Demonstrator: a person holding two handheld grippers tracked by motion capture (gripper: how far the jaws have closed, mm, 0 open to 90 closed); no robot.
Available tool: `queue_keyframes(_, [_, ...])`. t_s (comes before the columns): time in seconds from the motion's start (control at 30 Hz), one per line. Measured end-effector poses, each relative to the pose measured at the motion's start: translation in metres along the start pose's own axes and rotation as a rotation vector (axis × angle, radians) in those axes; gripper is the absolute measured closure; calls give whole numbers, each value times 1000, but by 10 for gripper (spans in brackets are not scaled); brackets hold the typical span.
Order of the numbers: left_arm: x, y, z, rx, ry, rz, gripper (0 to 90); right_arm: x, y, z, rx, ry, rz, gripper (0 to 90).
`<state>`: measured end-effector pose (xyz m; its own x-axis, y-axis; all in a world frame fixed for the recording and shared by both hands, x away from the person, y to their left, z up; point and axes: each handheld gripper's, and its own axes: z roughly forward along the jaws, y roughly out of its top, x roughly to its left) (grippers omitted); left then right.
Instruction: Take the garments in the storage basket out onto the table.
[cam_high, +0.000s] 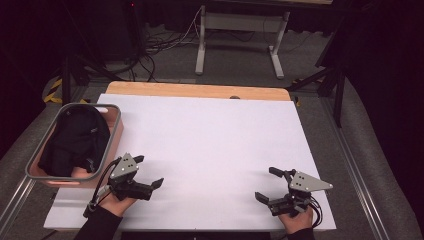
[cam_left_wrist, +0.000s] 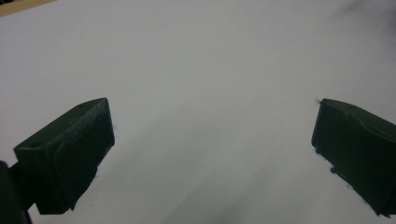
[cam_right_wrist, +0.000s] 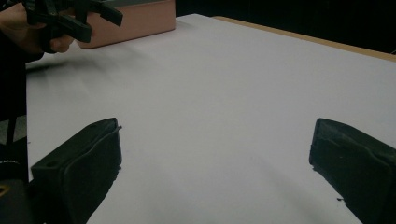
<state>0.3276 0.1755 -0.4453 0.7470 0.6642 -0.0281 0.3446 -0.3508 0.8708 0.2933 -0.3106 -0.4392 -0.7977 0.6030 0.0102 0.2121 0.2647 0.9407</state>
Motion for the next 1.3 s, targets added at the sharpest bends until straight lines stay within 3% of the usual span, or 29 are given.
queue_keyframes(0.1, [2,2,-3,-18,-27,-24,3,1,0,0,1,-3,0,32])
queue_keyframes(0.3, [7,12,-12,-21,-44,-51,13,2,0,3,9,1,0,32])
queue_keyframes(0.53, [12,26,-23,-25,-14,-23,16,2,0,3,9,2,-1,33])
queue_keyframes(0.83, [23,40,-37,-47,16,-52,2,3,1,3,5,10,-4,33])
queue_keyframes(0.97, [28,45,-42,-56,20,-36,9,3,1,2,4,9,-5,34])
queue_keyframes(1.1, [30,50,-46,-37,59,-3,17,3,1,3,6,11,-5,34])
queue_keyframes(1.3, [40,56,-52,-15,71,-3,10,3,1,3,7,12,-6,34])
